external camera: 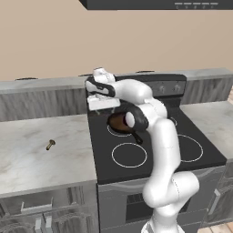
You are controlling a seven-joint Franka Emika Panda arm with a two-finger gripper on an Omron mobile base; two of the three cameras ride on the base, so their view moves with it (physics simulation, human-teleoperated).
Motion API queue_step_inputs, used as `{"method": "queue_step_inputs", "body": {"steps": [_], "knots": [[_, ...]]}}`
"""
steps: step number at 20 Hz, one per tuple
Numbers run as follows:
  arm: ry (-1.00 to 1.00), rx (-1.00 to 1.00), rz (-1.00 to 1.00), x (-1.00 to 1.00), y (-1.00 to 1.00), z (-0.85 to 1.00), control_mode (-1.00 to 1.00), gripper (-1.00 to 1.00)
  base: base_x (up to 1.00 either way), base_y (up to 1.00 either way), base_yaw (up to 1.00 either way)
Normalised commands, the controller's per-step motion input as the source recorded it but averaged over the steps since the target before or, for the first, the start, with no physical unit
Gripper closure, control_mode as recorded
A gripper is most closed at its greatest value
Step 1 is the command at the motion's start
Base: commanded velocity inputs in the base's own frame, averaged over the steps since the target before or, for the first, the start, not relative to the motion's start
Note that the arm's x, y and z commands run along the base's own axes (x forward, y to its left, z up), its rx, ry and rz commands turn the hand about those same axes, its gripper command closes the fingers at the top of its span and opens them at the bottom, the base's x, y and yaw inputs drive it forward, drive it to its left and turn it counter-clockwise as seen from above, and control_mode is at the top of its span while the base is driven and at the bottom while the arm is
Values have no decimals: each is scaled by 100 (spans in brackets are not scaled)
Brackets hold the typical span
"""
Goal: Put the mushroom and eggplant in the pan. Then turn on the rear left burner and set the heat to medium.
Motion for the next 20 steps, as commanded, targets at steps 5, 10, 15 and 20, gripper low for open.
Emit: {"method": "queue_step_inputs", "body": {"steps": [5,10,15,20], "knots": [[6,0,-3,-1,48,0,-100,-100,0,0,0],[0,0,-13,0,83,0,-100,-100,0,0,0],[-6,0,-5,0,100,-8,-100,-100,0,0,0],[-14,1,-9,0,100,-4,-100,-100,0,0,0]]}}
